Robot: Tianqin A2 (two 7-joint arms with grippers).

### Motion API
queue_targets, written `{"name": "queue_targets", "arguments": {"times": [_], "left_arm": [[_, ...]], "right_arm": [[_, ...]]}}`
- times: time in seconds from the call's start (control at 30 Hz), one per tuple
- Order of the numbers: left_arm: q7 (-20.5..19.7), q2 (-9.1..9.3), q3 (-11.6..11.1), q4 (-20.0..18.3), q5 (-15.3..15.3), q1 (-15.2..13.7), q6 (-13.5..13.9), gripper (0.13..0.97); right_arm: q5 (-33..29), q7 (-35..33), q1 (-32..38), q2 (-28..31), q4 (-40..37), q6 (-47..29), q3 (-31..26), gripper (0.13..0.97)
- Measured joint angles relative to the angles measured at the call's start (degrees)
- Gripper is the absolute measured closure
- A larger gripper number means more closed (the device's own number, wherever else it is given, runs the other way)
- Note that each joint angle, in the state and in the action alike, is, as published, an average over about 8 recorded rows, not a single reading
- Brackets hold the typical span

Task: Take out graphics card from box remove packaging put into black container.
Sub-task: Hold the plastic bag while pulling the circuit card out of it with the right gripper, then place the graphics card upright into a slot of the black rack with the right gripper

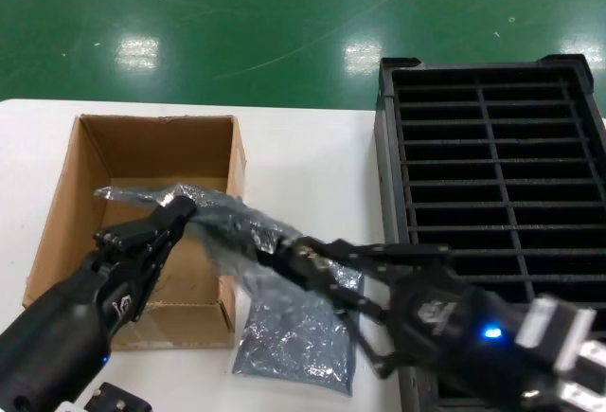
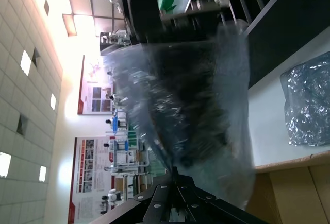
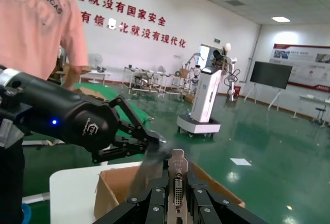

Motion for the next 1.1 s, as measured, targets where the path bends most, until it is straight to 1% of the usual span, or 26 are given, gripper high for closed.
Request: {"name": "queue_targets", "arguments": {"times": [0.2,0.4,0.57,0.67,0.8,1.1], "left_arm": [[0.0,0.0,0.0,0.0,0.0,0.0,0.0,0.958],[0.0,0.0,0.0,0.0,0.0,0.0,0.0,0.958],[0.0,0.0,0.0,0.0,0.0,0.0,0.0,0.958],[0.0,0.0,0.0,0.0,0.0,0.0,0.0,0.958],[0.0,0.0,0.0,0.0,0.0,0.0,0.0,0.958],[0.0,0.0,0.0,0.0,0.0,0.0,0.0,0.958]], "right_arm": [[8.5,-0.4,-3.3,5.2,1.4,-2.8,7.9,0.908],[16.6,1.2,-8.7,10.2,1.7,-5.5,18.8,0.908],[21.1,3.2,-14.2,12.8,1.2,-7.0,27.8,0.908],[22.8,3.4,-16.9,13.3,0.3,-7.9,31.9,0.908],[23.8,3.0,-18.7,13.6,-1.0,-8.5,34.7,0.908],[23.7,2.8,-19.1,13.7,-1.5,-8.4,35.3,0.908]]}}
